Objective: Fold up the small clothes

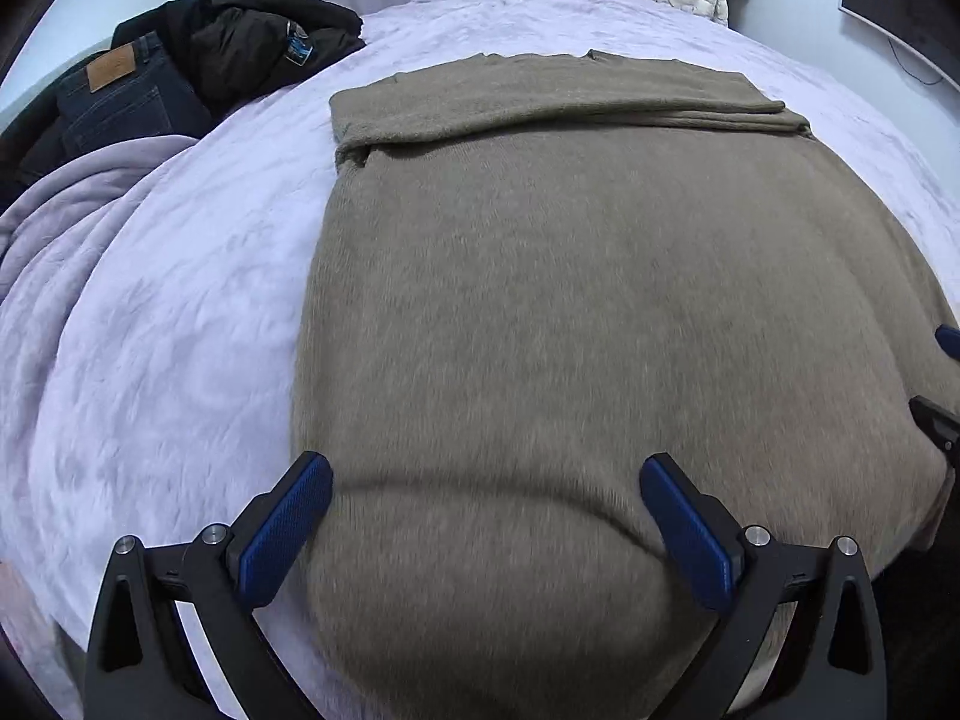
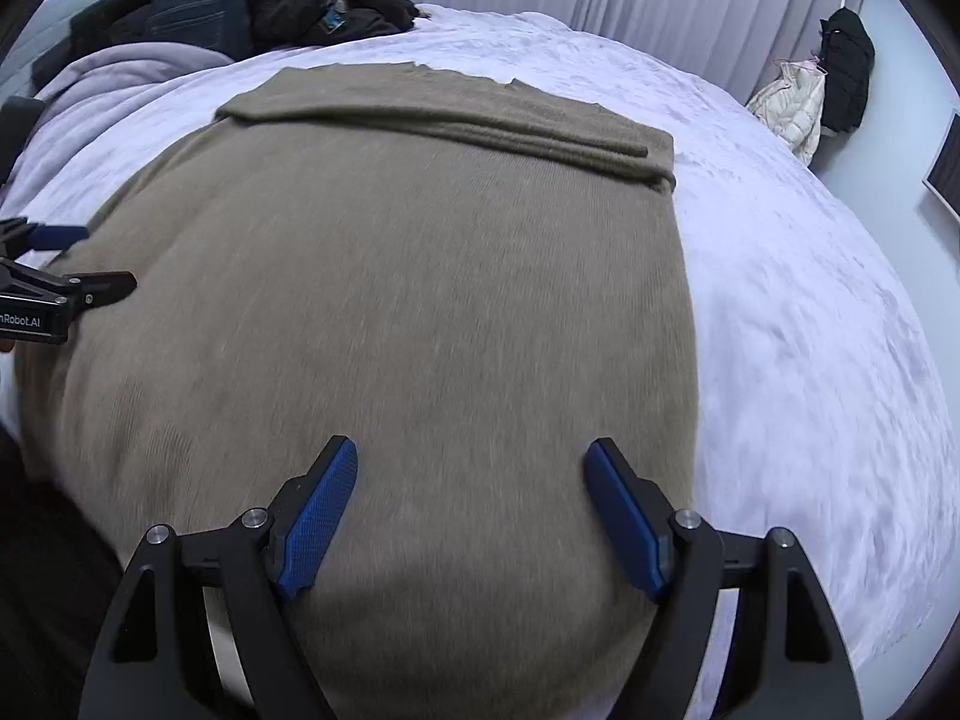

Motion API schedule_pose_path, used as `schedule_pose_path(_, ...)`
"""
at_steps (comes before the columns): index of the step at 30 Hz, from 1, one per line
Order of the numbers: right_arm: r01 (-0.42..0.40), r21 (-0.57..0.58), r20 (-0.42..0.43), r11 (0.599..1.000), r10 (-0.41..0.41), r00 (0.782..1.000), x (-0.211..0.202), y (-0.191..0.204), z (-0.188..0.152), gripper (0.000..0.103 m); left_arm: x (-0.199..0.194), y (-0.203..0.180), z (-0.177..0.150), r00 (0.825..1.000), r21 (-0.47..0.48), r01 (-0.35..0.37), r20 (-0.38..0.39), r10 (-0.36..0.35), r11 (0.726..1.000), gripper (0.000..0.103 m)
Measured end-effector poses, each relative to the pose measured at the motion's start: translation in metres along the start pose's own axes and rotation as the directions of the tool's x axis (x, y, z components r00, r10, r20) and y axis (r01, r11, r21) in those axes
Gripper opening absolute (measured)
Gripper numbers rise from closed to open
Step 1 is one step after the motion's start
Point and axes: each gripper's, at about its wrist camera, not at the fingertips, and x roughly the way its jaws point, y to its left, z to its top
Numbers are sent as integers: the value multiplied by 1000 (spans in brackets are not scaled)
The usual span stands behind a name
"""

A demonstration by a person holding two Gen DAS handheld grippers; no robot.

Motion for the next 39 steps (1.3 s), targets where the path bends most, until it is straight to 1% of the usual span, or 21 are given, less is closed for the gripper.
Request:
schedule_pose_path(4,-2,-69,0,998,2,1000,-7,2,-14,81,-17,8,-20,1000,16,-2,14,2,1000,103)
schedule_pose_path(5,-3,-86,-4,996,3,1000,-8,2,-18,81,-19,9,-22,1000,18,9,6,-9,1000,103)
schedule_pose_path(7,1,-127,-5,992,-2,1000,-10,5,-23,82,-16,12,-24,999,21,15,-42,-14,1000,103)
schedule_pose_path(9,4,-160,-12,987,-6,1000,-10,6,-23,82,-26,17,-22,999,-21,26,-38,-27,999,103)
schedule_pose_path(10,2,-152,-27,988,-6,1000,-13,6,-18,82,-33,16,-21,999,-35,32,-15,-32,999,103)
schedule_pose_path(11,-13,-126,-34,992,9,999,-18,4,-12,82,-39,13,-16,999,-38,38,15,-38,999,103)
schedule_pose_path(12,-47,-90,-15,995,46,999,-24,3,-4,82,-42,9,-9,998,-37,45,35,-43,998,103)
schedule_pose_path(14,-111,-23,46,994,112,993,-32,4,16,83,-37,-4,6,997,-30,62,40,-60,998,103)
schedule_pose_path(15,-140,-9,60,990,141,988,-31,8,26,83,-31,-12,12,996,-25,78,35,-77,997,103)
schedule_pose_path(16,-164,-20,59,986,165,984,-25,16,36,83,-23,-21,16,996,-18,83,21,-83,996,103)
schedule_pose_path(17,-159,-39,45,987,160,986,-17,23,42,83,-14,-28,17,998,-5,61,1,-61,998,103)
schedule_pose_path(18,-127,-64,9,990,128,992,-4,33,47,83,-8,-38,13,1000,16,9,-24,-9,1000,103)
schedule_pose_path(19,-95,-86,-39,992,92,995,9,41,49,83,-3,-42,9,999,24,-23,-34,24,999,103)
schedule_pose_path(20,-81,-96,-57,992,76,995,16,46,47,83,-6,-42,5,999,10,-34,-16,34,999,103)
schedule_pose_path(21,-76,-94,-28,993,74,997,14,46,43,83,-10,-41,1,999,-4,-37,-13,37,999,103)
schedule_pose_path(22,-78,-87,-1,993,78,997,10,45,37,83,-12,-40,-3,999,-10,-41,-20,41,999,103)
schedule_pose_path(26,-111,-72,10,991,112,994,0,34,12,83,-17,-40,-18,998,6,-59,-12,59,998,103)
schedule_pose_path(30,-97,-154,31,983,103,994,-6,27,-11,83,-21,-34,-29,999,-4,-49,-6,49,999,103)
schedule_pose_path(35,-81,-192,46,978,91,995,-12,22,-34,83,-23,-28,-36,999,7,-44,-1,44,999,103)
schedule_pose_path(37,-60,-215,45,975,71,996,-14,23,-42,83,-29,-28,-45,999,12,-37,-9,37,999,103)
schedule_pose_path(39,-39,-244,36,969,49,998,-18,25,-49,83,-29,-27,-55,998,45,-58,-31,60,997,103)
